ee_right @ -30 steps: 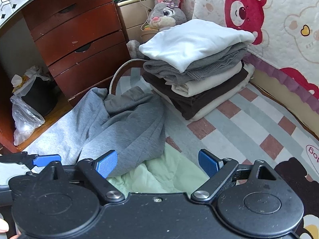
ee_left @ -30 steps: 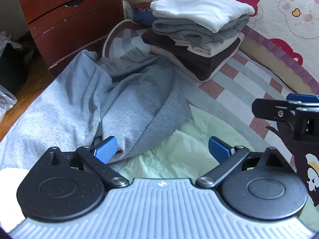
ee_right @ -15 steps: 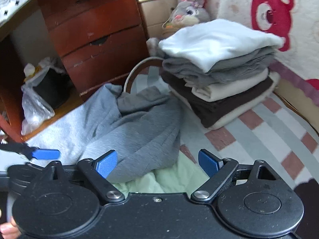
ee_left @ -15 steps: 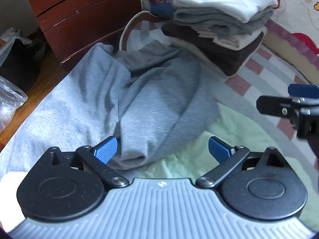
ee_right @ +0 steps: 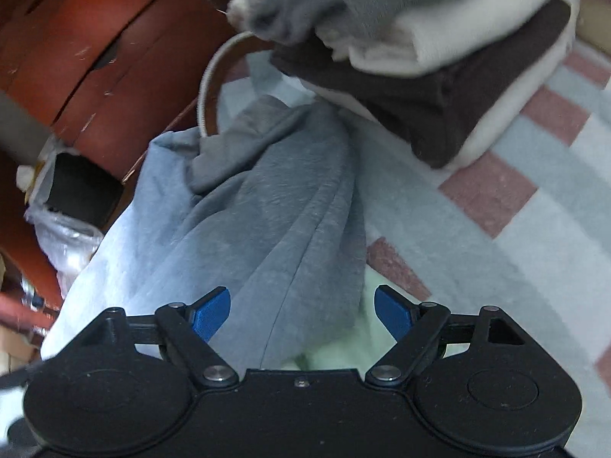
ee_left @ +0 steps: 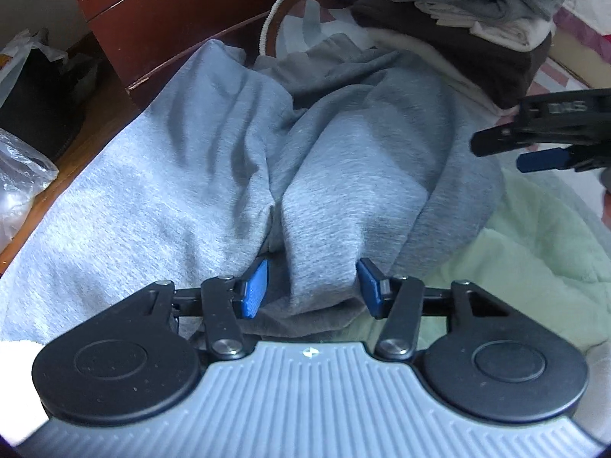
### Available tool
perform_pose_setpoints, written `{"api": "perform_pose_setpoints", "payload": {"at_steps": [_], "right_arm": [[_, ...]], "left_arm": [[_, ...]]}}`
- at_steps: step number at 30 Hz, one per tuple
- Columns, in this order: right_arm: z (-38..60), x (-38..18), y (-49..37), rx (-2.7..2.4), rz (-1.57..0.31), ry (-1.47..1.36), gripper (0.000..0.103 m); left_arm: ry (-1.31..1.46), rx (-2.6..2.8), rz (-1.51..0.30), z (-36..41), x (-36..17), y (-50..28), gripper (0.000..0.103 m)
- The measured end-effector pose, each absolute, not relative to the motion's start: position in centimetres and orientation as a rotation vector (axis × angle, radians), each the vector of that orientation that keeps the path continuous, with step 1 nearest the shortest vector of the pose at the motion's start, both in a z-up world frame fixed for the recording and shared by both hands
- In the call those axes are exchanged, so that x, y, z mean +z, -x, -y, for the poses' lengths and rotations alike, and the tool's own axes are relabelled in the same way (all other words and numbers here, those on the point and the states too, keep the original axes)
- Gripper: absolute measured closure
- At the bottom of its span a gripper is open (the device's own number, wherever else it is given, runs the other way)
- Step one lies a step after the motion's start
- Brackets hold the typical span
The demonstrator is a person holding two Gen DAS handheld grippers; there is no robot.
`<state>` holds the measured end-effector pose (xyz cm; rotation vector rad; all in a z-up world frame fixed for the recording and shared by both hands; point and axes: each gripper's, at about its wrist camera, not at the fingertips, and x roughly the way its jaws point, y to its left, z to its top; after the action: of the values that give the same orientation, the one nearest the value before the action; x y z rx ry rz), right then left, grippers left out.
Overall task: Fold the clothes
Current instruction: 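Grasp the grey garment edge with the right gripper while the left gripper grasps another edge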
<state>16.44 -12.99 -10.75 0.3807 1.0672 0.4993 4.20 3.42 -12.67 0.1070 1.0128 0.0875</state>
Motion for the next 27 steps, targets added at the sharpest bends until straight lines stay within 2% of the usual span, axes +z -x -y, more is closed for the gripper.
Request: {"api": "perform_pose_setpoints", "payload": {"at_steps": [3, 4, 6, 9, 12, 15, 19, 22, 23, 25, 26, 27], "right_arm": [[11.5, -12.5, -17.4, 0.482, -1.063, -0.347, 0.016], [10.9, -12.7, -17.4, 0.490, -1.048, -0.335, 0.021], [9.6, -12.3, -16.9, 0.535, -1.010, -0.303, 0.096], [8.8, -9.7, -14.9, 0.612, -0.891, -0.281, 0.095], [10.1, -5.8, -12.7, 0.786, -0.782, -0.402, 0.096], [10.9, -2.6, -10.4, 0.946, -0.720, -0.409, 0.096], [9.9, -2.8, -9.7, 0.953, -0.786, -0.262, 0.096], [10.0, -4.9, -10.7, 0.890, -0.872, -0.278, 0.091], [10.1, -5.9, -11.1, 0.868, -0.895, -0.303, 0.084], [10.3, -6.8, -11.2, 0.831, -0.915, -0.345, 0.060], [10.4, -7.2, -11.3, 0.798, -0.925, -0.360, 0.041], [10.3, -7.6, -11.6, 0.769, -0.933, -0.374, 0.034]], "left_arm": [[-0.156, 0.096, -0.997, -2.9, -13.4, -4.1, 0.046], [-0.175, 0.100, -0.993, -2.7, -13.6, -4.0, 0.043], [-0.194, 0.102, -0.989, -2.5, -13.8, -3.9, 0.039], [-0.168, 0.091, -0.982, -2.9, -13.5, -3.6, 0.039], [-0.152, 0.083, -0.944, -3.7, -12.8, -3.1, 0.036], [-0.183, 0.075, -0.902, -3.9, -12.6, -2.8, 0.026], [-0.220, 0.099, -0.916, -4.0, -13.6, -3.6, 0.013], [-0.190, 0.112, -0.964, -4.5, -14.9, -4.6, 0.008], [-0.168, 0.108, -0.986, -4.8, -15.4, -5.0, 0.005], [-0.079, 0.096, -1.056, -5.8, -16.7, -6.2, 0.004], [-0.024, 0.095, -1.086, -6.3, -17.3, -6.7, 0.005], [0.033, 0.109, -1.094, -7.1, -17.7, -7.1, 0.007]]}}
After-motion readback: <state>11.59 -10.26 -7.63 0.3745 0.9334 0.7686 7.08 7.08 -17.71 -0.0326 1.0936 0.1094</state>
